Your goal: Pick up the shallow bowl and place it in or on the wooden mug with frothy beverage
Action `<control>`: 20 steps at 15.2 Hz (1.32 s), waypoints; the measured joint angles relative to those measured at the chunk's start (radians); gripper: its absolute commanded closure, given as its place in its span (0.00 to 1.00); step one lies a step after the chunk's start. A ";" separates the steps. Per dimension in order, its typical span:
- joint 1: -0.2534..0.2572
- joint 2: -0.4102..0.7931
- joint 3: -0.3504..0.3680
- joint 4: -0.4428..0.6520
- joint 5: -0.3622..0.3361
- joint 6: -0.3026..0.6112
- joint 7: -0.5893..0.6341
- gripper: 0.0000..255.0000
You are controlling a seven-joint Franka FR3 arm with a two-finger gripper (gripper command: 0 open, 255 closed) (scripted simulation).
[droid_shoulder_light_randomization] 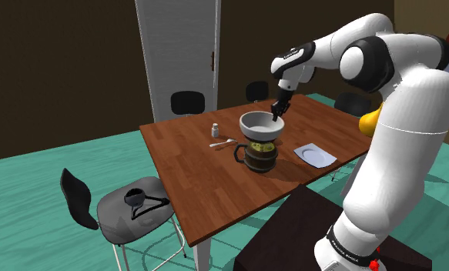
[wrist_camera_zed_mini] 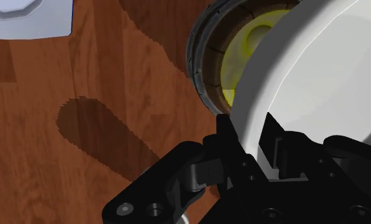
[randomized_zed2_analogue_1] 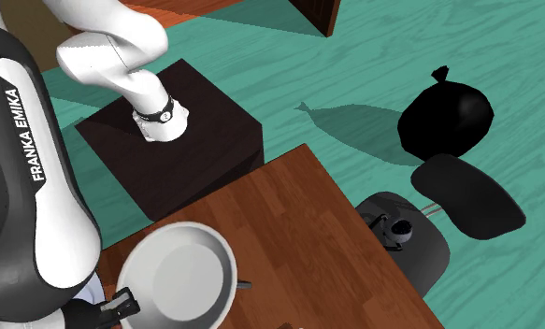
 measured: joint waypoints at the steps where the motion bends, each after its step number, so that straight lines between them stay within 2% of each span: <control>1: -0.001 0.008 0.001 -0.004 0.005 0.011 -0.004 1.00; 10: -0.007 0.058 0.011 -0.062 0.041 0.111 -0.037 1.00; 17: -0.009 0.071 0.014 -0.066 0.049 0.127 -0.044 1.00; 18: -0.009 0.071 0.014 -0.066 0.049 0.127 -0.044 0.00; 20: -0.009 0.071 0.014 -0.065 0.049 0.127 -0.044 0.00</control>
